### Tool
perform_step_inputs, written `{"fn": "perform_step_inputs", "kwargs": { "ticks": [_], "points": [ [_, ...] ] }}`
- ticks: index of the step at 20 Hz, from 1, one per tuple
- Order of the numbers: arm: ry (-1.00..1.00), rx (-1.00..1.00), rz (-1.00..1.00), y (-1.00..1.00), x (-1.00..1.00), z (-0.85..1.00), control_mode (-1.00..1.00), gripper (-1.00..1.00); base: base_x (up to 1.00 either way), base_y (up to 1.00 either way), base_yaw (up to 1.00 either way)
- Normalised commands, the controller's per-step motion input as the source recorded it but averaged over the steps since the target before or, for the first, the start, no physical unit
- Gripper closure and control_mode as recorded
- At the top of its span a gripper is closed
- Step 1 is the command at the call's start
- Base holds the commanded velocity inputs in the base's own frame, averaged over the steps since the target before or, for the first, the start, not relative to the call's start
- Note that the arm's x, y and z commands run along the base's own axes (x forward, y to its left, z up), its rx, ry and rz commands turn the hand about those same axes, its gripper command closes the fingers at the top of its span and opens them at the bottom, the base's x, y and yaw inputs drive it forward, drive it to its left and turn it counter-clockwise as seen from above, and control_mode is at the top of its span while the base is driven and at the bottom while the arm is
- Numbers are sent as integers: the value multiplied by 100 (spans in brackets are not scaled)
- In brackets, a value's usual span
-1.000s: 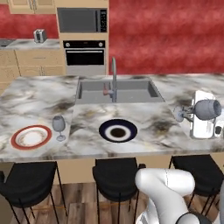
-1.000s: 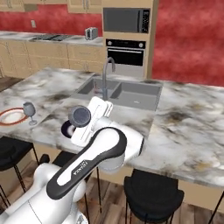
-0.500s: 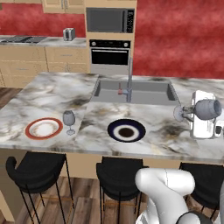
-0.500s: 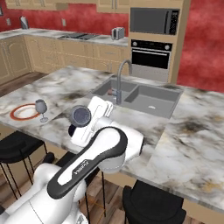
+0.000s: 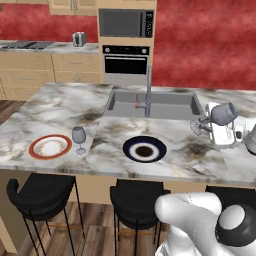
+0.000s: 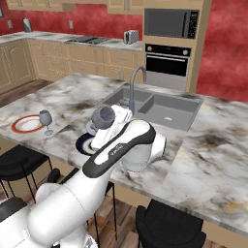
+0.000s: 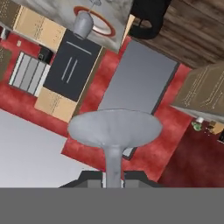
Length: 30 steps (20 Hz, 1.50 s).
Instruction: Retrieve the wine glasses from the counter and place one next to each plate.
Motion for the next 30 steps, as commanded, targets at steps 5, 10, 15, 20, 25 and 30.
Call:
{"fn": "perform_step_inputs", "kwargs": {
  "ticks": [5, 10, 15, 20, 25, 30],
  "points": [
    [16, -11, 3, -7, 65, -17, -100, 100, 0, 0, 0],
    [0, -22, 2, -1, 41, -30, -100, 100, 0, 0, 0],
    [-2, -27, 0, 0, 14, -33, -100, 100, 0, 0, 0],
    [-1, -23, 0, 0, 0, -26, -100, 100, 0, 0, 0],
    [0, -12, 0, 0, 0, -19, -100, 100, 0, 0, 0],
    [0, -2, -3, 0, 0, -21, -100, 100, 0, 0, 0]
  ]
}}
